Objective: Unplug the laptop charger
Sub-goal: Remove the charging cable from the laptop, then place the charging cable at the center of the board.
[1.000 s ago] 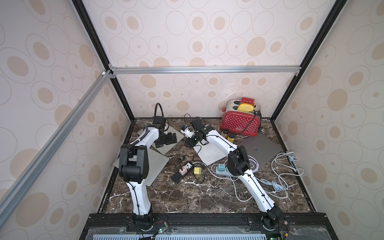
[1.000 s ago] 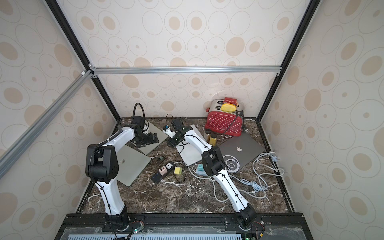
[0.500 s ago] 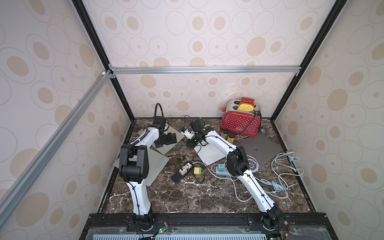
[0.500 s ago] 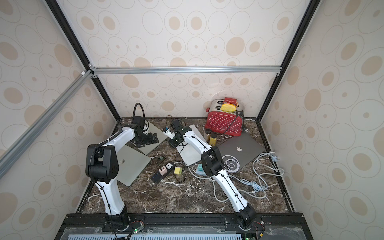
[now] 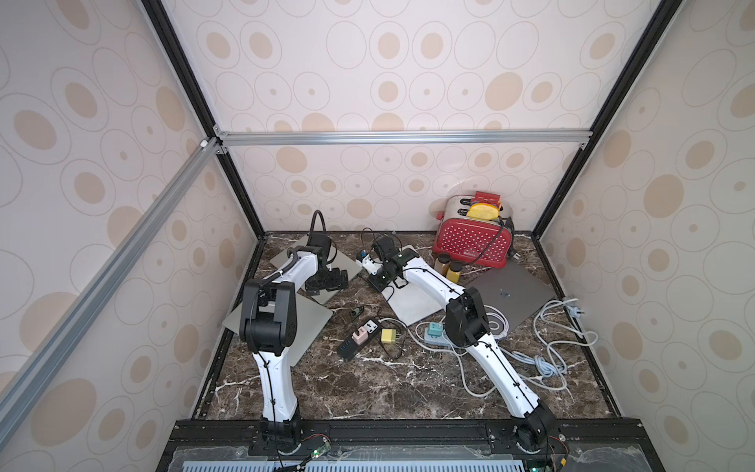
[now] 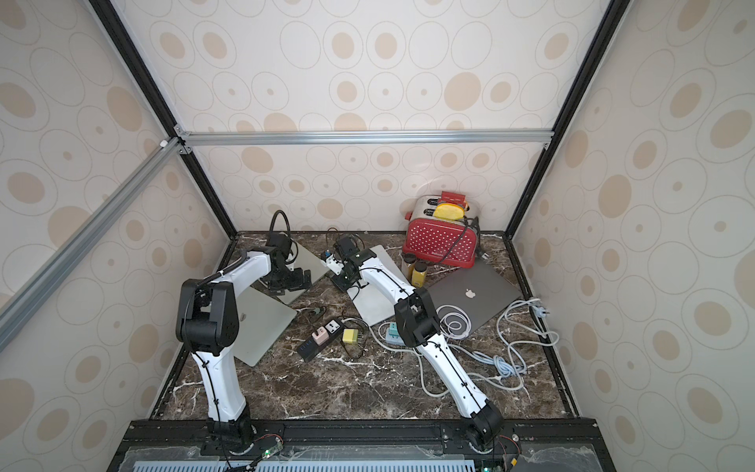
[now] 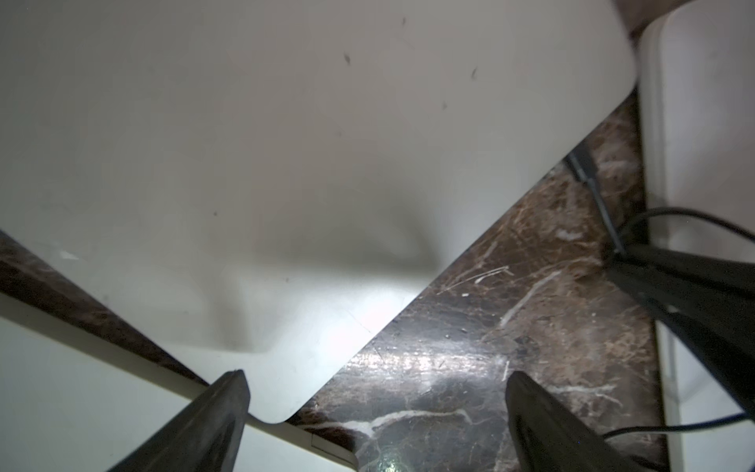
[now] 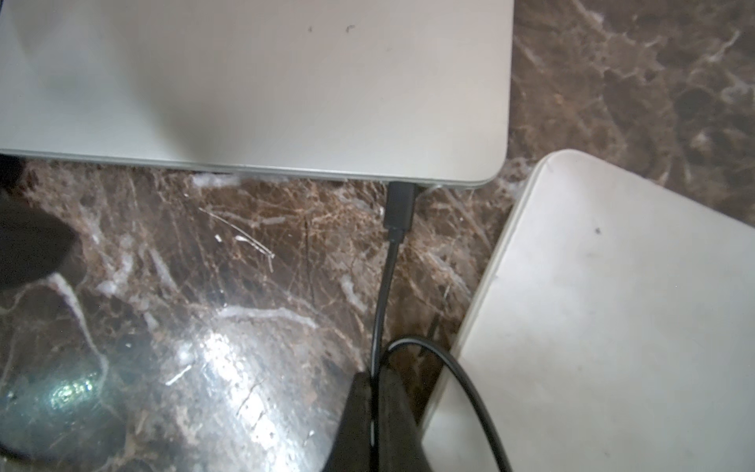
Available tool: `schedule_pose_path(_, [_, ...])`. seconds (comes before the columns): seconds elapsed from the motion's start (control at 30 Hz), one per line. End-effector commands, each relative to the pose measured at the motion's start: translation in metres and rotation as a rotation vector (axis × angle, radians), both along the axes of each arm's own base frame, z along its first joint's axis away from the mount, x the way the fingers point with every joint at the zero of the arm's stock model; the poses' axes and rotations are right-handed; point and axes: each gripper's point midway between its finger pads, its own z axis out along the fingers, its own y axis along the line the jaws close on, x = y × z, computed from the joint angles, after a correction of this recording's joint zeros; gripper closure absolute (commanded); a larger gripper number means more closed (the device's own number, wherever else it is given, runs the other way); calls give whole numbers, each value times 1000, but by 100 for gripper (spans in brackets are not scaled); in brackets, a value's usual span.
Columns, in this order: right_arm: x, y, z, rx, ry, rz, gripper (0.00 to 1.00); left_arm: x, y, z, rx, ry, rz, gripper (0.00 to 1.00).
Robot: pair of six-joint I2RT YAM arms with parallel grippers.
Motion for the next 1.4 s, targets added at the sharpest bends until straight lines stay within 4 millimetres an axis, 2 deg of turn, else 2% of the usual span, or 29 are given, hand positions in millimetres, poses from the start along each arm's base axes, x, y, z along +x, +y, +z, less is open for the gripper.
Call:
schedule_pose_path(0.0, [-1,-21,-10,-58,47,-44,100,-4,7,0,89,24,-44,1])
schedule_pose_path(0.27, [-10,-20,7,45,109,-36,100,-3,25,-1,334,64,-78,1])
schedule_pose_path(0.5, [-21,-21,14,62,101,24,100,6,28,-3,380,105,-121,1])
schedule_pose_path(0.73, [-28,-42,17,-9,101,-7,100,8,24,-13,356,135,-135,1])
schedule_pose_path(0.87, [-36,-47,19,-13,116,-7,99,7,14,-5,288,98,-114,1])
schedule_pose_path(0.9, [-36,-46,21,-6,112,-11,92,7,8,2,252,81,-107,1])
schedule_pose_path(1.0, [-35,-46,27,8,109,-17,58,8,-3,35,175,23,-104,1])
schedule_pose_path(1.07, [-33,-45,36,23,100,-27,45,5,-5,60,154,-26,-108,1])
schedule_pose_path(1.13, [-32,-46,47,36,86,-38,37,-3,-3,81,146,-49,-114,1])
schedule_pose_path(1.2, [-33,-49,62,43,69,-44,34,-19,-1,94,134,-59,-117,1])
schedule_pose_path(1.27, [-39,-58,78,39,54,-52,34,-36,-2,99,73,-72,-91,1])
schedule_pose_path(1.37, [-60,-76,102,57,22,-55,31,-70,-3,98,-59,-103,-31,1])
